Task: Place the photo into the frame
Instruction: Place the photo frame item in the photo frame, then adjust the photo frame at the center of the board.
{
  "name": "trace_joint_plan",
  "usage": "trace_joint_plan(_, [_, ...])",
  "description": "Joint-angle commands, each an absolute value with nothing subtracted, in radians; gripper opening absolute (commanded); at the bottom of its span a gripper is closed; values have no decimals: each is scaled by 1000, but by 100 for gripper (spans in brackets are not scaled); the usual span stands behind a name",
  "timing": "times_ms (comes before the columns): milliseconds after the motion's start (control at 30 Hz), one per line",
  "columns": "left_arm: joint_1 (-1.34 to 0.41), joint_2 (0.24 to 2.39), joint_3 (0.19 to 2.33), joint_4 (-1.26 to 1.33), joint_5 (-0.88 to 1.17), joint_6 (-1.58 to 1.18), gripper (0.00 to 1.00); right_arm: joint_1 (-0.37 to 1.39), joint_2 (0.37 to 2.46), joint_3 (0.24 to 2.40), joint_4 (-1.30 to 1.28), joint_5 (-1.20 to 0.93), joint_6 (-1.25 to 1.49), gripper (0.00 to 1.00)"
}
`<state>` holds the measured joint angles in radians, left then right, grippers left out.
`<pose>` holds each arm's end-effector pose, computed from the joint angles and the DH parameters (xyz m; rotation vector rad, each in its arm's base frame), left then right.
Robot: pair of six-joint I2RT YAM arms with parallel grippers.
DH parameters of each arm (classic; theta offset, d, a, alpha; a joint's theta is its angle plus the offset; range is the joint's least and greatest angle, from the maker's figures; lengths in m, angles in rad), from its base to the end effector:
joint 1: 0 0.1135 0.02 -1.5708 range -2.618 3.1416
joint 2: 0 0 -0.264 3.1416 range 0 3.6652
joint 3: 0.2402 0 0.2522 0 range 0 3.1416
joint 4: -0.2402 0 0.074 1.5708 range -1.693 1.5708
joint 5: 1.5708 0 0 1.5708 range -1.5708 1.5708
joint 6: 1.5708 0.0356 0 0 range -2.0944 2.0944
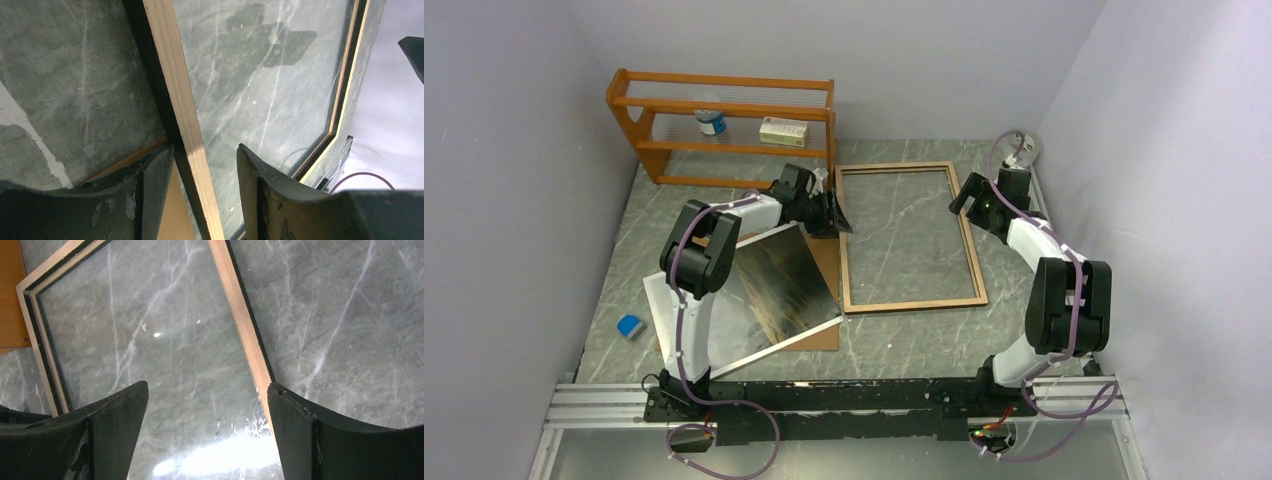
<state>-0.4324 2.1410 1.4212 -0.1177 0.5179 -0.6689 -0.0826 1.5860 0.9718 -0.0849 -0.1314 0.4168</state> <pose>0.4071 -0.2073 0.1414 -0.0435 2.5765 -1.0939 0.3417 -0.0236 0.2150 0.4963 2.2290 0.3249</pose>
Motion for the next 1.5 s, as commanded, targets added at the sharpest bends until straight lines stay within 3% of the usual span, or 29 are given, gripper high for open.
trace_joint_plan(0, [-431, 2127, 1405, -256, 467, -626, 58, -75, 1538, 1001, -171, -130, 448, 91])
trace_joint_plan(267, [-433, 2130, 1385, -266, 469, -622, 59, -76, 1585, 1021, -328, -17, 470, 93])
trace_joint_plan(567, [-438, 2145, 1382, -216, 582, -626, 49, -80, 1639, 979, -377, -85, 472, 93])
trace_joint_plan(867, [-487, 2150, 1383, -159, 721, -586, 47, -81, 1549, 897, -427, -125, 501, 85])
trace_joint_plan(1033, [-515, 2144, 1391, -177, 724, -551, 48, -85, 1481, 860, -463, -19, 539, 85])
trace_joint_plan(1267, [-528, 2047, 1380, -317, 501, -502, 61, -86, 1396, 874, -506, 150, 595, 89])
trace_joint_plan(1467, [-527, 1904, 1363, -439, 343, -447, 74, -34, 1319, 875, -454, 26, 598, 90])
